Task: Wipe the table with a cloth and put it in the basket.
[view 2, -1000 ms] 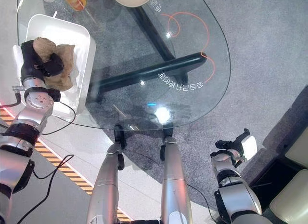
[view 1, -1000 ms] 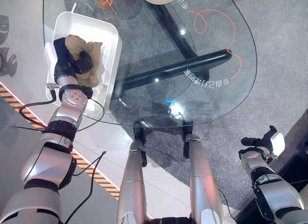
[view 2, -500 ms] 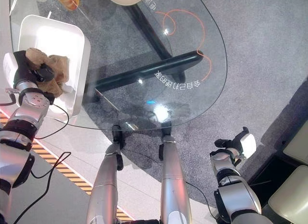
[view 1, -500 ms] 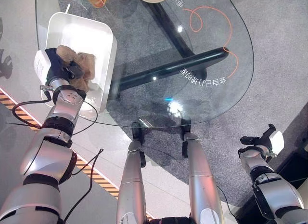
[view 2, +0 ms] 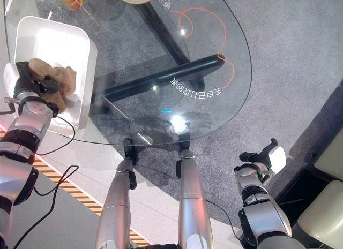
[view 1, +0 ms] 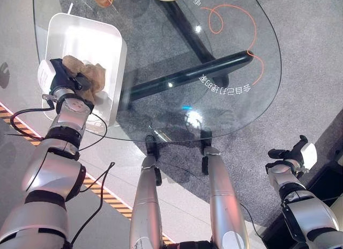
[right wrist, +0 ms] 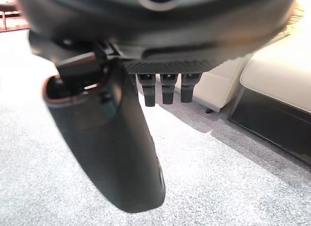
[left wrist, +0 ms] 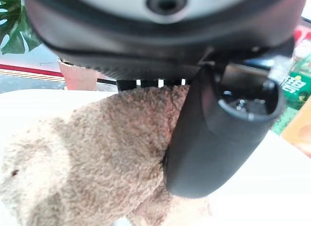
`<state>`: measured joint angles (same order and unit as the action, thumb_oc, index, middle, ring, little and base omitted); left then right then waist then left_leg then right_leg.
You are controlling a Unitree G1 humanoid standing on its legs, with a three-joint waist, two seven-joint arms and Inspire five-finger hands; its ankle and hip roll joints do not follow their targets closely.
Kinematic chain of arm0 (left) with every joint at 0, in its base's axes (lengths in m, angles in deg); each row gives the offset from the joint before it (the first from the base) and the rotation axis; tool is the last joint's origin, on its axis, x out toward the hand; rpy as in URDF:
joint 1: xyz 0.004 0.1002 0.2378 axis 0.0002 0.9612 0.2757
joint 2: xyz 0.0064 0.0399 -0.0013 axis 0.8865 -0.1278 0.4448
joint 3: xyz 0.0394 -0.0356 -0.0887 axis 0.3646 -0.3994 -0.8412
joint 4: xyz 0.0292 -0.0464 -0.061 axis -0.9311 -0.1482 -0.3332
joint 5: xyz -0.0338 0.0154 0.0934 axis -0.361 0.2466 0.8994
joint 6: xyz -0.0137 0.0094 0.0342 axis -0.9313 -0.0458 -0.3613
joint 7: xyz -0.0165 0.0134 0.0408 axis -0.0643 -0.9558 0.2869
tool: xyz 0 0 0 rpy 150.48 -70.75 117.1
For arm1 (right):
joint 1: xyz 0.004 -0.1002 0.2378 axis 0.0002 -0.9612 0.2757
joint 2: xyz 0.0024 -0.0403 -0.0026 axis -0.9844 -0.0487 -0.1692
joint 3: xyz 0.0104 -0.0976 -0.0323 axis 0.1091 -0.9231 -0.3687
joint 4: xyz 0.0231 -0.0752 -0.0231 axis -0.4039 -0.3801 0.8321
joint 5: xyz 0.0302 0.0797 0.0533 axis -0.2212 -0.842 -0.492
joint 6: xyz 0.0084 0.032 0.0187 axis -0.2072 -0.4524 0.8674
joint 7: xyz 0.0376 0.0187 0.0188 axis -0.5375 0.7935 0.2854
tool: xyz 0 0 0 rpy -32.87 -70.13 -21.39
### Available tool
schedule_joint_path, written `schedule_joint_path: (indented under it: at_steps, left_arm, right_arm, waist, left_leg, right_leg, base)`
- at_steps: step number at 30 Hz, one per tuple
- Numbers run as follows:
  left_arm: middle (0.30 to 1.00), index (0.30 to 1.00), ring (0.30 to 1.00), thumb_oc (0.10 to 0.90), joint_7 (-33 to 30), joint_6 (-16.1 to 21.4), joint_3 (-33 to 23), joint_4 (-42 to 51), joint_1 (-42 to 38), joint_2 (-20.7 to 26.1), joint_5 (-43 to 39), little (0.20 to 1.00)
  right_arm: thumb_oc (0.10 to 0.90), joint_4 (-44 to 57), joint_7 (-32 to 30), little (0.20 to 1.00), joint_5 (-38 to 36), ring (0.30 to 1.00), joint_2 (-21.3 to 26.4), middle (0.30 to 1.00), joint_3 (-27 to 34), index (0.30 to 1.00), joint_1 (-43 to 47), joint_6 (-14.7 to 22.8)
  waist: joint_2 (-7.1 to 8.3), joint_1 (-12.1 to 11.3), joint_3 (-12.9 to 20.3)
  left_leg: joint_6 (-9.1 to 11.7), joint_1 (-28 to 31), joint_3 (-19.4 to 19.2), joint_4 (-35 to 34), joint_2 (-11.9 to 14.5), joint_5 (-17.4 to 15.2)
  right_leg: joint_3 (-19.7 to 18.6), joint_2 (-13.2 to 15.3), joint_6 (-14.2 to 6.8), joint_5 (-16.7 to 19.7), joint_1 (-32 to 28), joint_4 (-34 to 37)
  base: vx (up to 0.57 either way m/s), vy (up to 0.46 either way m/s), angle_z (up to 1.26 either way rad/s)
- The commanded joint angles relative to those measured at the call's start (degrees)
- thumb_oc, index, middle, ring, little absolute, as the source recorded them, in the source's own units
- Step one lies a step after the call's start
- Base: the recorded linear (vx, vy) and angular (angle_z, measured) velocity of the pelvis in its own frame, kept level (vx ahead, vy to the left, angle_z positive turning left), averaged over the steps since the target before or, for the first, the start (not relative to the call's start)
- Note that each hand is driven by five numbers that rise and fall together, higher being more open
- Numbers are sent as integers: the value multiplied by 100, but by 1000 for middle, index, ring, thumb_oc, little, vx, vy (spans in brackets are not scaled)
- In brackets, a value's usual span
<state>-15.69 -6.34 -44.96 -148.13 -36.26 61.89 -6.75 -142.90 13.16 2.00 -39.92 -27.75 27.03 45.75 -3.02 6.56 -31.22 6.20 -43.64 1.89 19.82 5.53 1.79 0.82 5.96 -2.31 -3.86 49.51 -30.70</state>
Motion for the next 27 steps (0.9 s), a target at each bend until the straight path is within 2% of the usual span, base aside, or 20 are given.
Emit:
schedule_joint_path:
  at_steps: [1, 3, 5, 6, 27]
  left_arm:
    - [328, 328, 328, 133, -175, 20, -135, -309, -534, 602, 204, 233]
    - [371, 371, 371, 182, -130, 30, -130, -306, -537, 610, 231, 282]
    - [575, 575, 575, 421, -128, 50, -129, -301, -529, 599, 192, 521]
    - [900, 900, 900, 800, -128, 52, -129, -288, -534, 593, 167, 900]
    - [900, 900, 900, 800, -230, 161, -182, -200, -545, 607, 29, 900]
  right_arm:
    - [800, -255, -132, 900, -84, 900, 608, 900, -91, 900, -119, 41]
    - [800, -253, -127, 900, -77, 900, 610, 900, -81, 900, -111, 26]
    - [800, -268, -108, 900, -77, 900, 622, 900, -80, 900, -101, 36]
    - [800, -270, -112, 900, -71, 900, 619, 900, -83, 900, -99, 43]
    - [800, -282, -131, 900, -116, 900, 563, 900, -85, 900, -140, 153]
  waist:
    - [99, -16, 142]
    - [97, -20, 142]
    - [94, -20, 142]
    - [92, -17, 142]
    - [101, -35, 142]
  left_leg:
    - [-609, -114, -539, 451, -360, -396]
    - [-607, -110, -536, 448, -364, -397]
    - [-609, -104, -539, 437, -368, -395]
    - [-606, -104, -540, 437, -368, -393]
    - [-603, 7, -483, 334, -392, -355]
  right_leg:
    - [200, -254, 150, 221, -203, 517]
    - [201, -251, 145, 224, -215, 529]
    - [203, -251, 143, 229, -220, 540]
    - [202, -249, 142, 234, -220, 546]
    - [187, -256, 124, 280, -330, 639]
  base:
    - [0, 0, 0]
    - [0, 0, 0]
    - [0, 0, 0]
    - [0, 0, 0]
    - [-2, -1, 0]
